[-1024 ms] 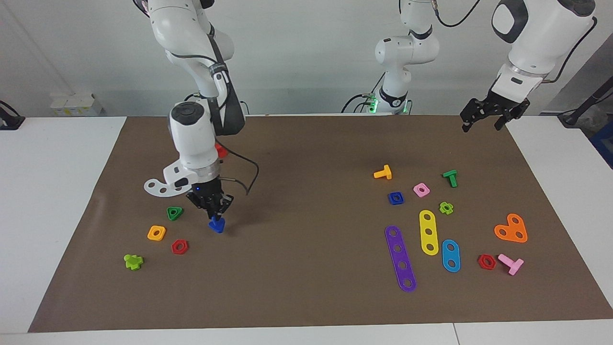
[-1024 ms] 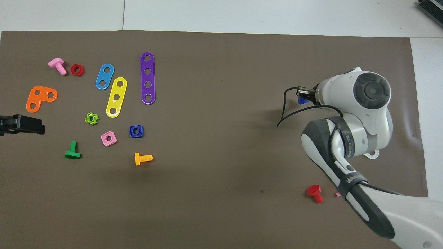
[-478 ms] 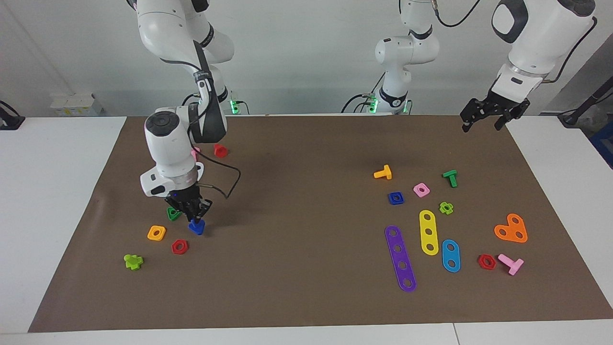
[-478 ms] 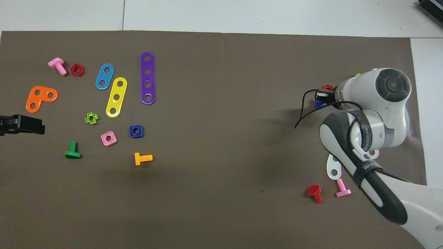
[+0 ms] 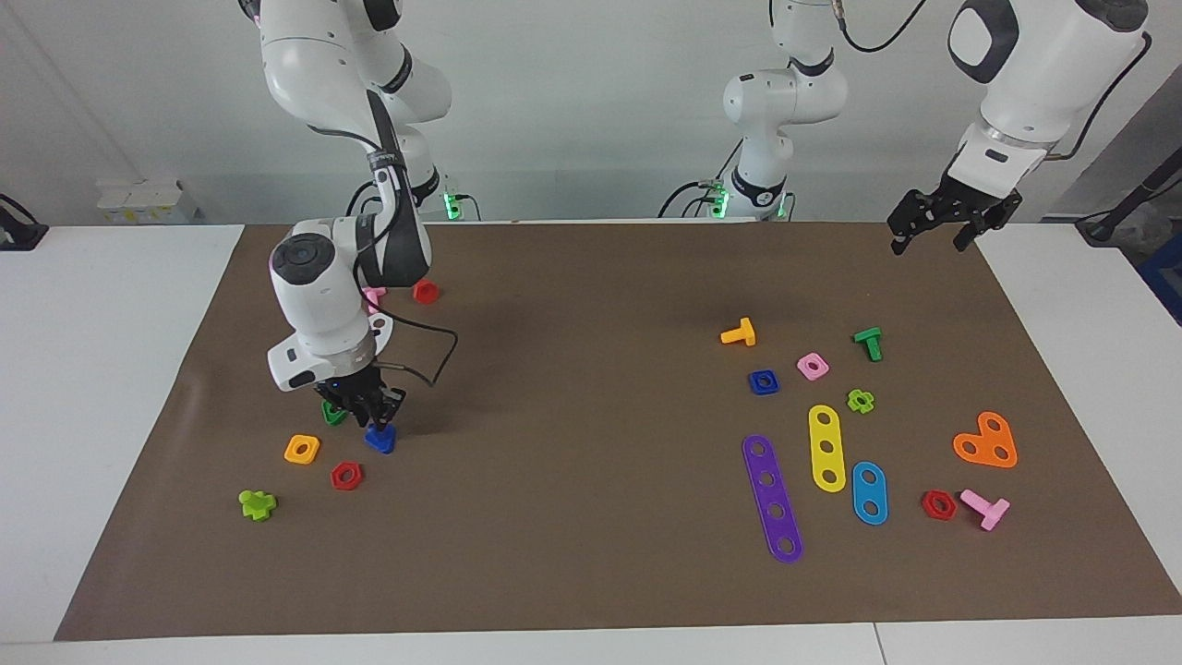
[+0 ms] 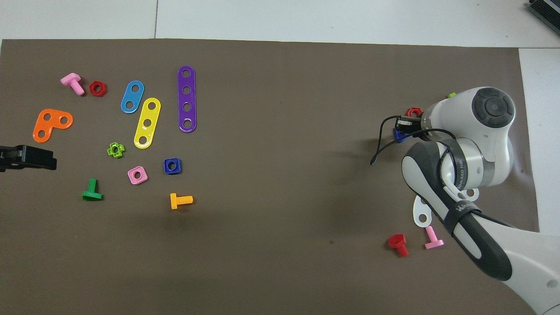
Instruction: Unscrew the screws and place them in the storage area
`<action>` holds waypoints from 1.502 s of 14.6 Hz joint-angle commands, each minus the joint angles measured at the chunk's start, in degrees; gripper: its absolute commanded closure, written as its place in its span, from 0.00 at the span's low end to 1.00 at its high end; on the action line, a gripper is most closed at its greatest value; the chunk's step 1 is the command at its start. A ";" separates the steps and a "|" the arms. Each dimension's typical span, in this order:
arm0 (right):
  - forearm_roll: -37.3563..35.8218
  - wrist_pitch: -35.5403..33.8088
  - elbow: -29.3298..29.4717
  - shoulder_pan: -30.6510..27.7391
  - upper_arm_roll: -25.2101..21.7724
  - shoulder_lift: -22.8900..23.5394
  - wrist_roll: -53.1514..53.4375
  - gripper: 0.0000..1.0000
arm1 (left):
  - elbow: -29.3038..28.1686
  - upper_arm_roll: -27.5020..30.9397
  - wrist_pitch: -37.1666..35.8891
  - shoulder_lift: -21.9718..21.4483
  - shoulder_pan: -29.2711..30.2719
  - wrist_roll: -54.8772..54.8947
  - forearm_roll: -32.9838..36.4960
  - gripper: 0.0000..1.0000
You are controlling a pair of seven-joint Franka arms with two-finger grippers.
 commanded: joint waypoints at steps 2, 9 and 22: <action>1.30 -2.33 1.15 -0.47 0.39 -2.53 -2.37 0.00 | -0.06 0.25 -0.09 -0.16 -0.37 -0.30 0.45 0.00; 1.48 -17.69 3.95 -0.65 0.12 -16.41 -6.50 0.00 | -0.15 0.25 -0.09 -0.16 -0.37 -0.30 0.45 0.00; 4.91 -49.62 26.82 -1.70 0.04 -18.62 -12.30 0.00 | -0.15 0.16 -0.27 -0.16 -0.55 -0.48 0.45 0.00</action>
